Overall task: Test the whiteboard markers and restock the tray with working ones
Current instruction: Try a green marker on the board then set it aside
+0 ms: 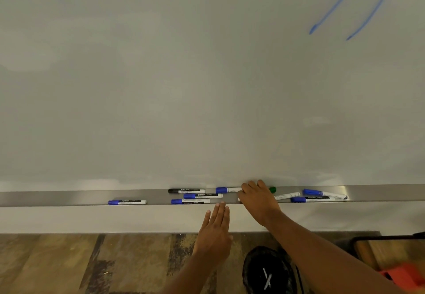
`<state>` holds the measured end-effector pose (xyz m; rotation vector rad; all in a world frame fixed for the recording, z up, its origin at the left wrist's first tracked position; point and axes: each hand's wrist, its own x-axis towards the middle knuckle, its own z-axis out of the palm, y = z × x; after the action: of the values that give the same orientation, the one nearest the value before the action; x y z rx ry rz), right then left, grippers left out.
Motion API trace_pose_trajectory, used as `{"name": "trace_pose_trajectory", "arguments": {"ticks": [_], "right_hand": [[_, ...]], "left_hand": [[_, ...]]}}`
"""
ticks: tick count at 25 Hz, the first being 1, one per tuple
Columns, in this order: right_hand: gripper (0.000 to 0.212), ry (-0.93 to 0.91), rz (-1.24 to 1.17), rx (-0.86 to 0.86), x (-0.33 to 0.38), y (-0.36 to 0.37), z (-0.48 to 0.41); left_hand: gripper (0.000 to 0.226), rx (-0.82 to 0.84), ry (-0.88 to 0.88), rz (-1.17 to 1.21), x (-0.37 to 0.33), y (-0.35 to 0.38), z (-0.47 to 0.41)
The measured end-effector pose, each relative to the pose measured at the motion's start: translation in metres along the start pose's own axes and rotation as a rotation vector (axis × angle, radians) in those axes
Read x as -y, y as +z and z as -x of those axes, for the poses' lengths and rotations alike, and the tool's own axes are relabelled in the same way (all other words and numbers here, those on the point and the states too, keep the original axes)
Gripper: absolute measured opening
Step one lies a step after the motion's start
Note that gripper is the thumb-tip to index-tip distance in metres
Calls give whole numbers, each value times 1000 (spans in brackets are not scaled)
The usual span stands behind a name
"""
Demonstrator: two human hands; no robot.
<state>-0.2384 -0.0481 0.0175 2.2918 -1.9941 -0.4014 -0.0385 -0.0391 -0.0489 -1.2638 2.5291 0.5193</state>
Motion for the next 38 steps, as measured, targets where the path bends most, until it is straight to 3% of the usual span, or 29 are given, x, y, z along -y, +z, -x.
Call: {"name": "trace_pose_trajectory", "arguments": {"ticks": [6, 9, 11, 14, 16, 18, 21, 24, 27, 30, 32, 35, 38], "right_hand": [[34, 65, -205, -190, 1, -8, 7], [35, 162, -524, -469, 0, -32, 31], [33, 310, -894, -635, -4, -58, 52], [18, 502, -1321, -811, -7, -96, 86], [15, 588, -1563, -794, -4, -116, 106], [16, 617, -1676, -739, -2, -127, 125], [14, 578, -1754, -554, -1, -146, 141], [15, 468, -1581, -401, -2, -172, 143], [27, 391, -1548, -432, -7, -196, 142], [38, 418, -1684, -498, -10, -218, 139], [61, 413, -1836, -543, -13, -232, 142], [49, 155, -2146, -336, -20, -248, 156], [47, -39, -2368, -154, -28, -258, 167]], "left_hand": [[82, 15, -18, 73, -1, -15, 4], [76, -53, -19, 207, -6, -35, 15], [67, -189, -52, 495, -19, -56, 25], [39, -366, -105, 1305, -49, -113, 35], [38, -409, -23, 1771, -61, -148, 40], [37, -445, 102, 1937, -71, -180, 48], [30, -507, 205, 1856, -89, -214, 64], [27, -516, 262, 1723, -106, -238, 79], [31, -505, 343, 1732, -120, -262, 92], [31, -517, 344, 1732, -130, -277, 95], [34, -456, 402, 1819, -135, -281, 96], [46, -194, 582, 2009, -138, -286, 103], [50, -31, 693, 2025, -134, -293, 106]]}}
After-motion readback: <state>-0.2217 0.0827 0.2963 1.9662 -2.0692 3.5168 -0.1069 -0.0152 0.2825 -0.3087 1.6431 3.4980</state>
